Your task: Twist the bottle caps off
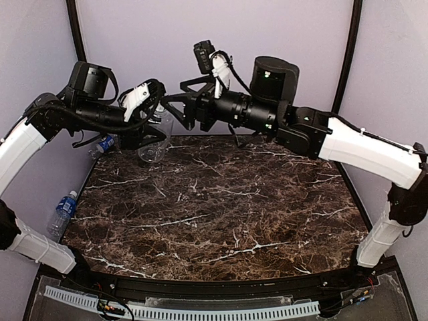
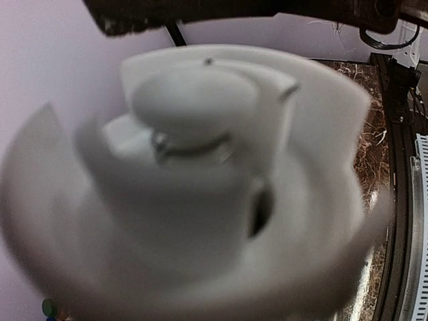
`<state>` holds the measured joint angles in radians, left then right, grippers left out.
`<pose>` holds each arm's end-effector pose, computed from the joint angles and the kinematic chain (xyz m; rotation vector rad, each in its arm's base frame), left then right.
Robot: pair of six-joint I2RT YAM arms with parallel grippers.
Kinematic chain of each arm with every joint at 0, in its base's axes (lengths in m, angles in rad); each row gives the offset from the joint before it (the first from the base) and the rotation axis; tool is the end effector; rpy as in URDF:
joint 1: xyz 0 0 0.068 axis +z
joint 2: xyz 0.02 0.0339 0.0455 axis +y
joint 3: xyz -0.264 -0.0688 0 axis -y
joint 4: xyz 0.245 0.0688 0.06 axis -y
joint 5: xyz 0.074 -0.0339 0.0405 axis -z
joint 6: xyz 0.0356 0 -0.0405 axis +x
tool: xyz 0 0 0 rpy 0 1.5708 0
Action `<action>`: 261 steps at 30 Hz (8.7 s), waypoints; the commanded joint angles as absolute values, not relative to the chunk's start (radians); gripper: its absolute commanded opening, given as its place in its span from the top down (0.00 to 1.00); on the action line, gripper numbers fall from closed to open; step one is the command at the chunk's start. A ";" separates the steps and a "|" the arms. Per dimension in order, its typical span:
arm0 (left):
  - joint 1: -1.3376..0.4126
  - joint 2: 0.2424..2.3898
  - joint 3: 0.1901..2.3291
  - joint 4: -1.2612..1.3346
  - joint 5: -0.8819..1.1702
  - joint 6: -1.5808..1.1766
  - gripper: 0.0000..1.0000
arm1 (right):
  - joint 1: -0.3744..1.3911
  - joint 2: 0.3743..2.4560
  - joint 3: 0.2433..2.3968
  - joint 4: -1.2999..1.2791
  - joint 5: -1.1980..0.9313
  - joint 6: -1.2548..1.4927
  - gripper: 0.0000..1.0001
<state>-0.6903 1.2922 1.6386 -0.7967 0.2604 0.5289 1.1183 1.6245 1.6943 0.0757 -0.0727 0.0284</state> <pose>0.1908 -0.1695 0.4598 1.2907 1.5589 -0.3652 0.1650 0.3453 0.4699 -0.8321 1.2509 0.9881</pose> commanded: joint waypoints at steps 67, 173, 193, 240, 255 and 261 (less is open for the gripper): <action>-0.696 1.219 1.510 -0.708 0.086 0.599 0.39 | 1.084 1.619 1.577 0.275 -0.063 0.483 0.97; -0.796 0.919 0.998 -0.290 -0.371 1.052 0.62 | 1.206 1.443 1.370 0.004 0.016 -0.352 0.01; -0.797 0.864 0.811 0.101 -0.504 1.395 0.61 | 1.051 1.762 1.767 -0.205 -0.257 0.635 0.19; -0.799 0.854 0.903 -0.272 -0.341 1.273 0.62 | 1.181 1.744 1.758 -0.225 -0.214 0.050 1.00; -0.799 0.908 1.094 -0.925 -0.033 1.140 0.66 | 1.463 1.604 1.335 0.148 0.512 -1.523 1.00; -0.799 0.924 1.103 -0.963 -0.006 1.134 0.67 | 1.477 1.579 1.275 0.286 0.522 -1.711 1.00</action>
<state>-0.8101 0.9306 1.0775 -0.8364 0.0025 1.1511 1.4666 1.6444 1.2903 0.1410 0.4473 -1.4815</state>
